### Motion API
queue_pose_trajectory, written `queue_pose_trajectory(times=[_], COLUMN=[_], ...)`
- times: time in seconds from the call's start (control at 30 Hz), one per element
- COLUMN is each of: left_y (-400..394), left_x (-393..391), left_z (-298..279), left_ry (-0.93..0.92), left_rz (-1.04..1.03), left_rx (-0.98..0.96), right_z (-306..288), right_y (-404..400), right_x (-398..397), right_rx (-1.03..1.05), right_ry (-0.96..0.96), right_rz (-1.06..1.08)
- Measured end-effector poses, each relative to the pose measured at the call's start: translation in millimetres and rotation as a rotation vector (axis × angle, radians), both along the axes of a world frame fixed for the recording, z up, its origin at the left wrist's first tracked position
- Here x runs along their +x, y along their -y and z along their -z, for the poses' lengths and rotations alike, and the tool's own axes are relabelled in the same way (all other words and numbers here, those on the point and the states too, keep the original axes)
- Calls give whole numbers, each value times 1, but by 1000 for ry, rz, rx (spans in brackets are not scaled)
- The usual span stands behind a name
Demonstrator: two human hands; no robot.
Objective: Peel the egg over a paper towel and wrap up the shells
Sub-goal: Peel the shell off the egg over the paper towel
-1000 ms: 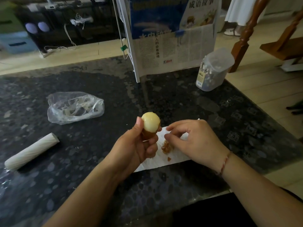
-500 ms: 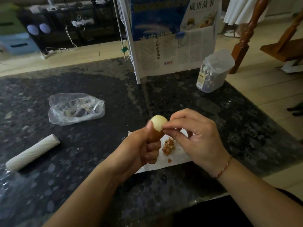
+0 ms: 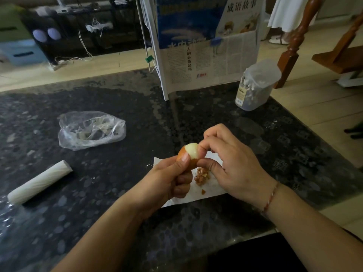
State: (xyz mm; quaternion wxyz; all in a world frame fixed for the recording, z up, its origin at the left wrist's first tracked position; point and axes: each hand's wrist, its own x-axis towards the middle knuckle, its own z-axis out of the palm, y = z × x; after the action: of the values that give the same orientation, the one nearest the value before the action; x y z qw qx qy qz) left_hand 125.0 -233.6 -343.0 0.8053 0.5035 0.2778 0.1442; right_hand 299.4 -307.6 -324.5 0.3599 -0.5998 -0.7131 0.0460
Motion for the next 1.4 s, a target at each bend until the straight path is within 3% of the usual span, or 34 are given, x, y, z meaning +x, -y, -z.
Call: queue_pose_trajectory(times=[0.27, 0.5, 0.57, 0.67, 0.77, 0.83, 0.9, 1.03, 1.27, 1.4], left_y=[-2, -11, -11, -11, -9, -8, -7, -4, 2, 7], left_x=[1, -6, -7, -6, -5, -5, -5, -2, -4, -11], left_z=[5, 8, 7, 6, 5, 4, 1, -4, -4, -2], left_ry=[32, 139, 149, 139, 123, 108, 75, 47, -62, 118], left_rz=[33, -4, -3, -4, -1, 25, 66, 135, 121, 27], left_rx=[-53, -280, -308, -315, -316, -314, -303, -260, 35, -80], right_z=[3, 3, 6, 15, 16, 9, 3, -1, 0, -2], right_y=[-1, -2, -3, -5, -6, -4, -2, 0, 1, 1], right_x=[-2, 8, 14, 18, 16, 17, 19, 12, 16, 19], right_rx=[-8, -31, -160, -369, -394, -252, -145, -259, -261, -302], right_ry=[-82, -291, -228, 31, 155, 58, -189, -486, -527, -488], right_rz=[-31, -44, 2, 57, 98, 123, 61, -144, -165, -208])
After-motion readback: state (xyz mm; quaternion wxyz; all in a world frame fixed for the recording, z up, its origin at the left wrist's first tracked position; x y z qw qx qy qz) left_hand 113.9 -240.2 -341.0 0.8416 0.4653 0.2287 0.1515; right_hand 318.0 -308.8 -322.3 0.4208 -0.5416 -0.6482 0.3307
